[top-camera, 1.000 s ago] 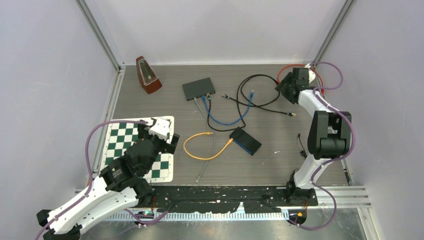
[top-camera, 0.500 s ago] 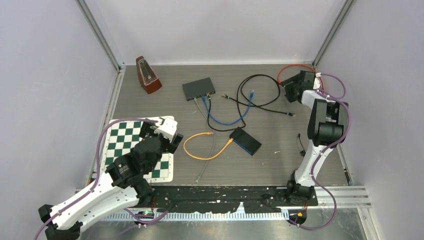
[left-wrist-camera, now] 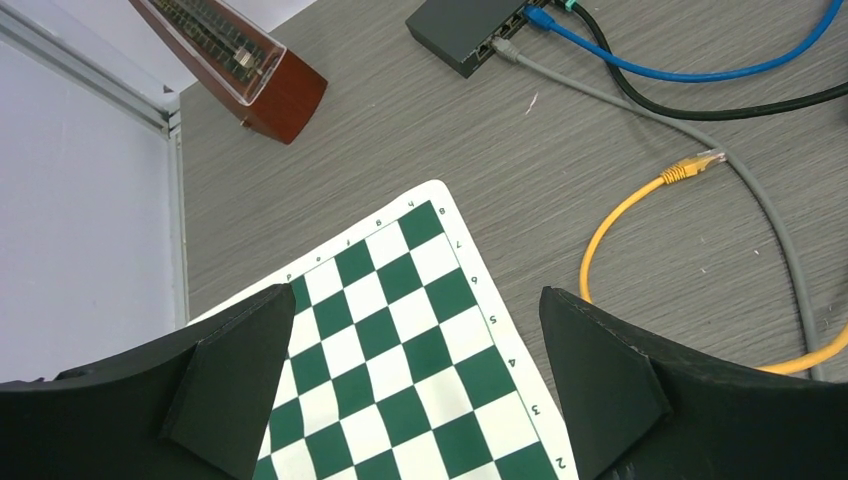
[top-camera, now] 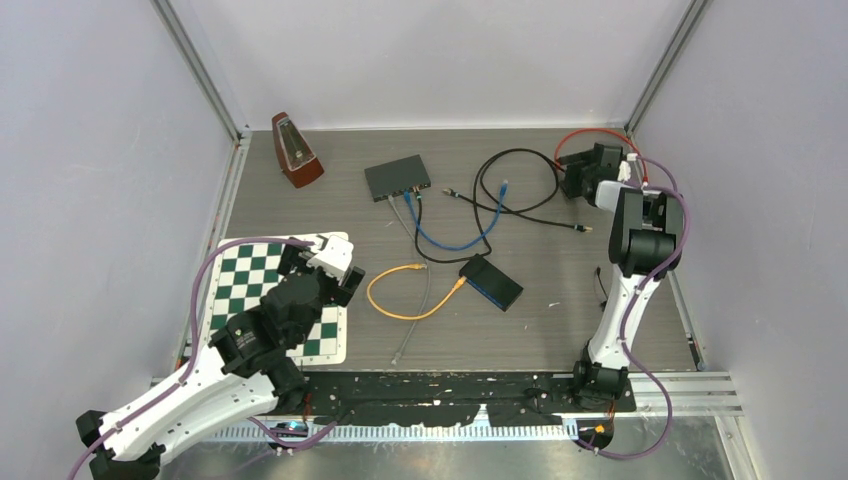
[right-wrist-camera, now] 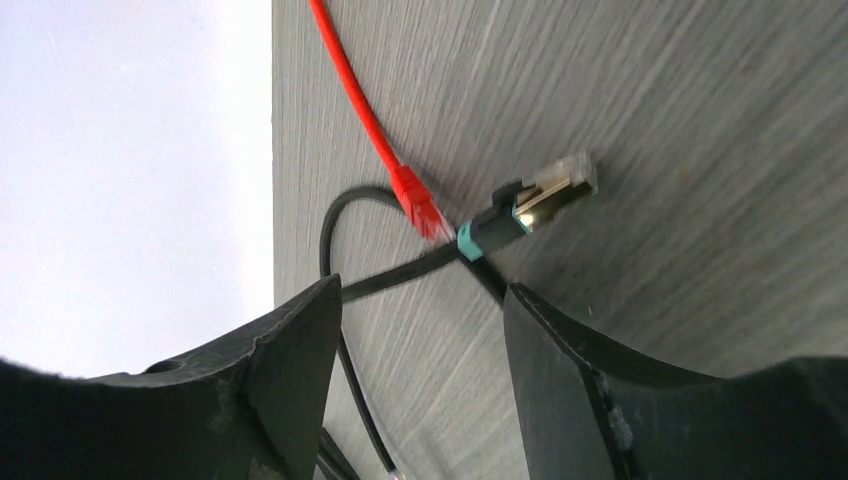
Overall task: Insert the plug into the switch port
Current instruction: Pick up the connector from the center of the board.
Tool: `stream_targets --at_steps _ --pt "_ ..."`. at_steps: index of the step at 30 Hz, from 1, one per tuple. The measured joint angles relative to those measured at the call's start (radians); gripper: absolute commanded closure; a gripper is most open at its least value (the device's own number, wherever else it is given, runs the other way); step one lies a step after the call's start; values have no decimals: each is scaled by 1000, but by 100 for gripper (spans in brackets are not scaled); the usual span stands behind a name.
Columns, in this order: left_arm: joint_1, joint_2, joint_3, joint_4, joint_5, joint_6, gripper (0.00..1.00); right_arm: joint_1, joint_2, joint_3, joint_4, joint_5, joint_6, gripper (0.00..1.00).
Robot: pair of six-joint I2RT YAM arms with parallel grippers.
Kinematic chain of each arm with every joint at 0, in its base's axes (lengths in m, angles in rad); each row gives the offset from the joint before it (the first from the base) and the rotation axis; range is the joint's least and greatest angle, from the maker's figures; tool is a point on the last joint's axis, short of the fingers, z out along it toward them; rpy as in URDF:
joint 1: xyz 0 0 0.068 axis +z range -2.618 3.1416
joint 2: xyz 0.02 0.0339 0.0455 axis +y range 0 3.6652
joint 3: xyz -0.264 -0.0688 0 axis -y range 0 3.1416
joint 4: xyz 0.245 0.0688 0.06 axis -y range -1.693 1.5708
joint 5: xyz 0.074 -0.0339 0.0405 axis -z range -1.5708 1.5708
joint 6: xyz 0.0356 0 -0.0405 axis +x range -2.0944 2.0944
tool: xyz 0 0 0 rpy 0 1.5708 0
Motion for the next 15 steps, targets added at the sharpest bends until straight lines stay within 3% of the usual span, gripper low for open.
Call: stream_targets --at_steps 7,15 --pt "0 0 0 0 -1 14 5 0 79 92 9 -4 26 47" --pt "0 0 0 0 -23 25 6 -5 108 150 7 -12 -27 87"
